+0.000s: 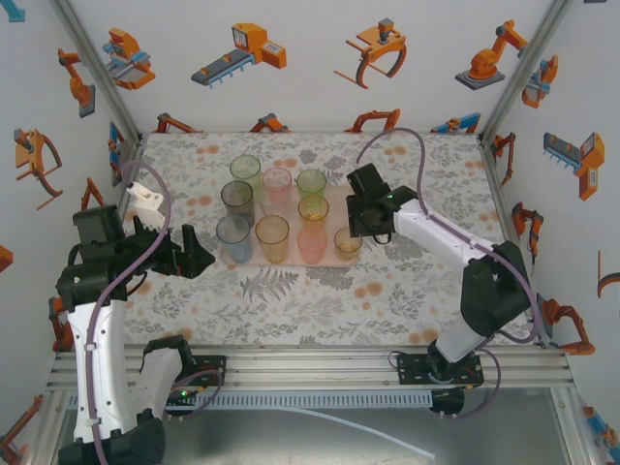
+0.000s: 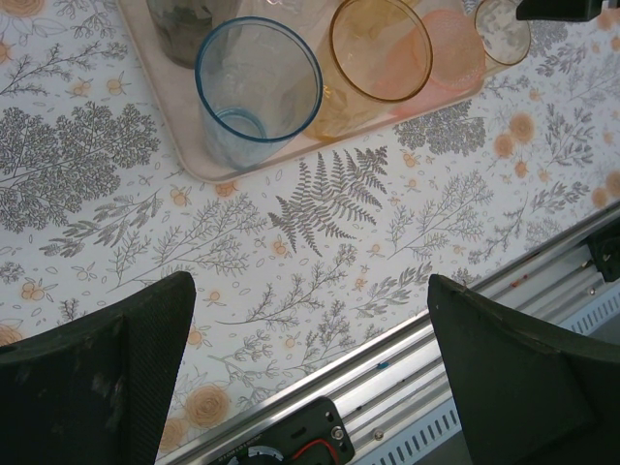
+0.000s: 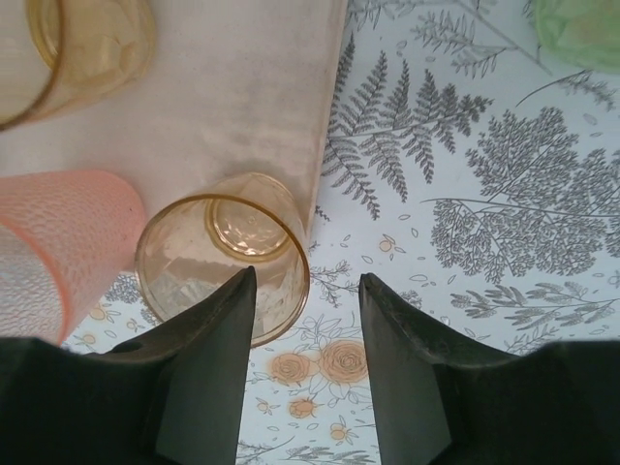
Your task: Place the glasses into the tray
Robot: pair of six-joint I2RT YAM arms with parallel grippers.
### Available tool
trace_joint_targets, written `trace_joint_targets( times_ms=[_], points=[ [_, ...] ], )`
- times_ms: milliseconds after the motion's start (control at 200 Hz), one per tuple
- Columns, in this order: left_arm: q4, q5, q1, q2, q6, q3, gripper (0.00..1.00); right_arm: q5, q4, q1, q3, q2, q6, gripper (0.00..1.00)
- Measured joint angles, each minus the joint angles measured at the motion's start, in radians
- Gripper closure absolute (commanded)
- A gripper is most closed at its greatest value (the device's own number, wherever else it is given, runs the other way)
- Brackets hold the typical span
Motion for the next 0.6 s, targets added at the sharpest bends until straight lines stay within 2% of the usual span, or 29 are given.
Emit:
trace_joint_targets(
  times_ms=[155,436,601],
  points=[
    [0.000,0.000,0.000,0.000,0.000,0.000,0.03,0.013,-0.013,-0.046,0.065,-0.043,-0.012,0.51],
    [0.000,0.011,0.005,-0.011,0.000,0.000,0.03,-0.018,-0.005,-0.357,0.132,-0.062,-0.029,0.54],
    [0.000,0.020,0.005,-0.015,-0.004,0.000,0.03,-0.051,-0.004,-0.430,0.148,-0.030,-0.040,0.55]
  ],
)
